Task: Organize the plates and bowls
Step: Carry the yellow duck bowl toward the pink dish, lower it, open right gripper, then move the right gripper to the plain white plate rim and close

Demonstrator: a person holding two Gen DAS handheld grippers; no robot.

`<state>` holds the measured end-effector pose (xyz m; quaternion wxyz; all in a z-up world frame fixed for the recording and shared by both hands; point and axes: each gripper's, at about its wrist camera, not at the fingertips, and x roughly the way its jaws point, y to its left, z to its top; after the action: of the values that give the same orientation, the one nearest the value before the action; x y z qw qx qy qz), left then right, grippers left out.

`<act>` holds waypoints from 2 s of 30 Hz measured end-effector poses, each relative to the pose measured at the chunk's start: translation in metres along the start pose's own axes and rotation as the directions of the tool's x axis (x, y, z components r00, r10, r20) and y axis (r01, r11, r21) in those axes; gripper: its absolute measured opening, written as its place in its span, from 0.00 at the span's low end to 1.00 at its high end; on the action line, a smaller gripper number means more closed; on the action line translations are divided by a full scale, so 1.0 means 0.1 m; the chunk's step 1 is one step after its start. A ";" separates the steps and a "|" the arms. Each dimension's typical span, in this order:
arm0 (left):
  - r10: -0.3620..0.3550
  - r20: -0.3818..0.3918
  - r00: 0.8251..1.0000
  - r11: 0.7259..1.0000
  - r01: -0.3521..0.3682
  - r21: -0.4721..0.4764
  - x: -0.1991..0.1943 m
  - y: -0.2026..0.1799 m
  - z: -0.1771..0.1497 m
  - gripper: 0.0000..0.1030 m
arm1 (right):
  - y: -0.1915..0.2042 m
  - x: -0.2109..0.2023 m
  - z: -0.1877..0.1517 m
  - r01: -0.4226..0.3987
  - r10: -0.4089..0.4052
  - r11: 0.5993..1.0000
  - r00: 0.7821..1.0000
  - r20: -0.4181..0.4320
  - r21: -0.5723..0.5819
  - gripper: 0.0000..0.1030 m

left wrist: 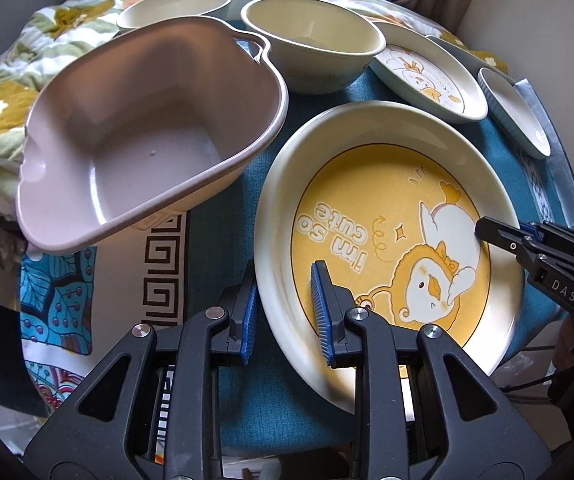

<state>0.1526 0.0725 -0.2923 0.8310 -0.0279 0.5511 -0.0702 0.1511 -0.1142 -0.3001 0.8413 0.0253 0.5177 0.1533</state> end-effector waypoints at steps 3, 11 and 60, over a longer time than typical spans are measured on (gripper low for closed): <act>0.039 -0.012 0.999 0.999 -0.039 0.015 0.01 -0.03 0.01 0.46 | 0.01 0.00 0.00 0.010 -0.010 1.000 1.000 0.002 0.003 0.15; 0.088 0.021 0.996 0.996 -0.088 0.024 -0.14 -0.09 -0.04 0.87 | 0.03 -0.11 -0.04 0.033 -0.032 0.999 0.999 0.029 -0.001 0.34; -0.235 -0.342 0.910 0.818 0.375 0.436 1.59 -3.23 2.81 0.48 | -2.76 -0.59 0.44 0.061 -0.143 0.705 0.988 0.057 0.707 0.37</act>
<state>0.4437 -0.2785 -0.2873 0.7040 0.1060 0.6117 -0.3449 0.2289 -0.3881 -0.2845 0.8021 0.3229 0.4916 -0.1034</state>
